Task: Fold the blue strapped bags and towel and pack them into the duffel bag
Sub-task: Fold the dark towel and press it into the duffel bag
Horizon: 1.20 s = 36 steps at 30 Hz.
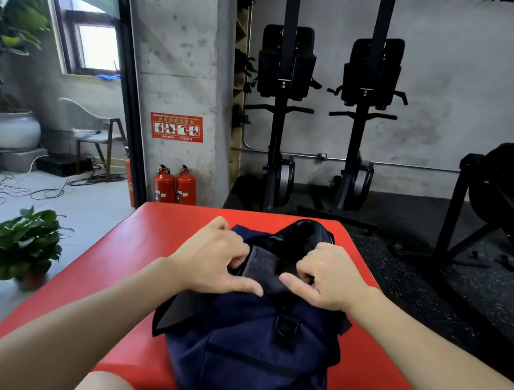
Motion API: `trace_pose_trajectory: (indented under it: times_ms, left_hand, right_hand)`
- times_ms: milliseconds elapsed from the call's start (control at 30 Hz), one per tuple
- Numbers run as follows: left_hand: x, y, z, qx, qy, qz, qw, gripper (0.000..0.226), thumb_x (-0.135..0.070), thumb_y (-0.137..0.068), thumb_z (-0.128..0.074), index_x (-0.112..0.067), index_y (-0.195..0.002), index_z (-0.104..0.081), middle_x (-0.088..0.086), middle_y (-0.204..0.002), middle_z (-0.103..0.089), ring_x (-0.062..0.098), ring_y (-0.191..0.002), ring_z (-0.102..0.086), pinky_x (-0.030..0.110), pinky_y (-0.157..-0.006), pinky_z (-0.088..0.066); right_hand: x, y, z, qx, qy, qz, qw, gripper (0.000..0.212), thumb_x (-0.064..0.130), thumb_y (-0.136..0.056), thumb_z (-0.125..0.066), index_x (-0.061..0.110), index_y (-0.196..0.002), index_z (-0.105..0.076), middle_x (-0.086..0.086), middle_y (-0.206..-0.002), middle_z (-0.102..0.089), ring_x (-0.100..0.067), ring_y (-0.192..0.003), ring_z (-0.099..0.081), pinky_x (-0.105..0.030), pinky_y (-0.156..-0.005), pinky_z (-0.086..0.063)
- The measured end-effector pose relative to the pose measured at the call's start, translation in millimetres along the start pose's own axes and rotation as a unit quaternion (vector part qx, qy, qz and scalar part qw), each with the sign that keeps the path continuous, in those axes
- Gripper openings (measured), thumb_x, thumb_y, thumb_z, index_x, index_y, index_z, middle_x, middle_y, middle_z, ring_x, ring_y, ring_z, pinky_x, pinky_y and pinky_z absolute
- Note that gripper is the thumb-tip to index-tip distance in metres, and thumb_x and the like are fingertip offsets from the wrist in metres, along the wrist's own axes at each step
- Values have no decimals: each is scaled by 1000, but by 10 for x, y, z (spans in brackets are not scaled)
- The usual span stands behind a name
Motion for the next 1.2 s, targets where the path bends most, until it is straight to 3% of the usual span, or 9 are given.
trace_pose_trajectory:
  times_ms: [100, 233, 333, 467, 600, 767, 1000, 1100, 1200]
  left_hand:
    - [11, 51, -189, 2, 57, -31, 998, 74, -83, -87, -40, -17, -52, -43, -9, -52, -46, 16, -60, -45, 38, -87, -42]
    - [64, -32, -293, 1, -2, -61, 998, 79, -82, -90, -31, -16, -47, -40, -3, -45, -46, 25, -53, -47, 41, -60, -47]
    - [248, -175, -201, 0, -67, -40, 997, 85, -85, -89, -16, -14, -49, -44, -1, -48, -48, 26, -49, -48, 41, -51, -44]
    - [583, -559, 32, -5, -132, -15, 991, 93, -83, -87, 2, -14, -52, -49, 0, -51, -53, 28, -49, -53, 38, -50, -43]
    - [870, -988, 219, -8, -170, -12, 985, 97, -76, -88, 12, -14, -56, -55, 1, -58, -58, 28, -56, -57, 33, -50, -32]
    - [1227, -1250, 256, 2, -167, 13, 986, 112, -76, -83, 23, -16, -73, -71, 3, -74, -68, 28, -75, -64, 39, -64, -48]
    - [1310, -879, 24, 89, -140, -6, 986, 106, -75, -90, 14, -9, -67, -65, 8, -68, -64, 31, -71, -59, 45, -72, -49]
    - [1140, -655, 11, 51, -122, -17, 991, 95, -70, -98, 1, -9, -65, -65, 8, -64, -60, 32, -67, -57, 44, -68, -49]
    - [836, -469, 32, -36, -69, -11, 997, 78, -63, -103, -16, -13, -60, -59, 3, -60, -55, 28, -62, -54, 41, -66, -46]
  right_hand:
    - [-177, 186, -118, 27, -26, 0, 999, 68, 55, -103, -36, 20, -45, -45, 6, -43, -44, -20, -54, -30, -25, -69, -38]
    - [-380, 264, -215, 64, 23, -47, 997, 76, 60, -104, -24, 14, -47, -43, 0, -44, -45, -25, -46, -45, -34, -48, -39]
    - [-462, 162, -227, 64, 31, -80, 994, 77, 63, -103, -20, 13, -48, -39, -3, -44, -45, -28, -46, -48, -39, -45, -42]
    - [-387, -249, -159, 25, -11, -127, 992, 70, 62, -101, -24, 17, -47, -29, -1, -41, -29, -27, -43, -39, -32, -45, -31]
    - [-263, -730, -45, -23, -90, -173, 981, 64, 56, -99, -32, 21, -47, -18, 2, -39, -19, -18, -44, -25, -31, -51, -22]
    - [-127, -1089, 6, -36, -105, -202, 973, 70, 65, -97, -24, 13, -50, -20, -4, -43, -22, -24, -45, -30, -35, -51, -26]
    - [206, -889, -383, 43, -65, -202, 976, 78, 76, -92, -5, 16, -47, -25, -1, -44, -30, -24, -50, -36, -41, -55, -39]
    - [100, -576, -507, 53, -102, -182, 977, 74, 73, -94, -7, 20, -48, -28, 2, -45, -35, -21, -48, -37, -41, -54, -38]
    - [-163, -264, -599, 83, -105, -191, 972, 84, 75, -95, -8, 15, -56, -52, -1, -55, -54, -20, -56, -50, -43, -62, -44]
Point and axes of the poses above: each hand's wrist, its own y-axis away from the middle knuckle, its own z-axis out of the back of the hand, x = y × z, the point moved 3 cm from there along -y, towards the middle knuckle
